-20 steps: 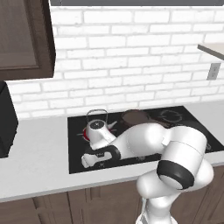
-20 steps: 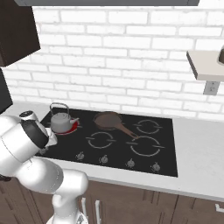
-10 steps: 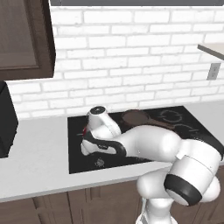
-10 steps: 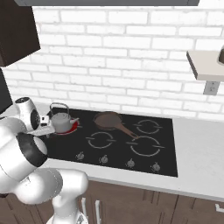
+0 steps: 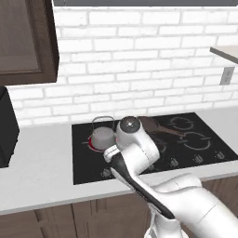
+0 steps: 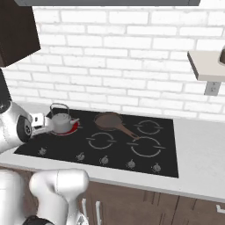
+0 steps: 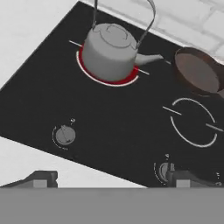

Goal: Pick the kettle from the counter and place it on a stove burner. Then turn the burner on.

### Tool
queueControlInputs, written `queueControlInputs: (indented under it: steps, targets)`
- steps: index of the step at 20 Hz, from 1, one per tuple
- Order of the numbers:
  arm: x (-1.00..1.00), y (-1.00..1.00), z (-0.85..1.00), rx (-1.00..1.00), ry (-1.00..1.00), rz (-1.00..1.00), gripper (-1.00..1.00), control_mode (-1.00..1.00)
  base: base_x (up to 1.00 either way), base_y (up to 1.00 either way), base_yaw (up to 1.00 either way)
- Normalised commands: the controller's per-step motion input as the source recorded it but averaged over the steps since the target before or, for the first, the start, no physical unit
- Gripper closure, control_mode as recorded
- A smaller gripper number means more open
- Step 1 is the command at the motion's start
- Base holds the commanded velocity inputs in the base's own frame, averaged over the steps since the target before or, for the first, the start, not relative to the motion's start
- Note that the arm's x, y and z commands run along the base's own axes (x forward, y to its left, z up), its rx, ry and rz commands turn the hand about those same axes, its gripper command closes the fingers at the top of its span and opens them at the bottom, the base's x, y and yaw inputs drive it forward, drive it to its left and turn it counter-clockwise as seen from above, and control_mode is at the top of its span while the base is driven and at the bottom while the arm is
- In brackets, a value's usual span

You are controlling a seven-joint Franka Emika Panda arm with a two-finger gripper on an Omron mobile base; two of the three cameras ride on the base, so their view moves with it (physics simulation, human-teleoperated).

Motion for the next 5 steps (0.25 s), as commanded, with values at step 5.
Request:
queueControlInputs:
  steps: [5]
  targets:
    - [-0.81,-0.65,0.04,0.12,-0.25,-0.01,-1.0,-1.0,0.0,0.0,0.0]
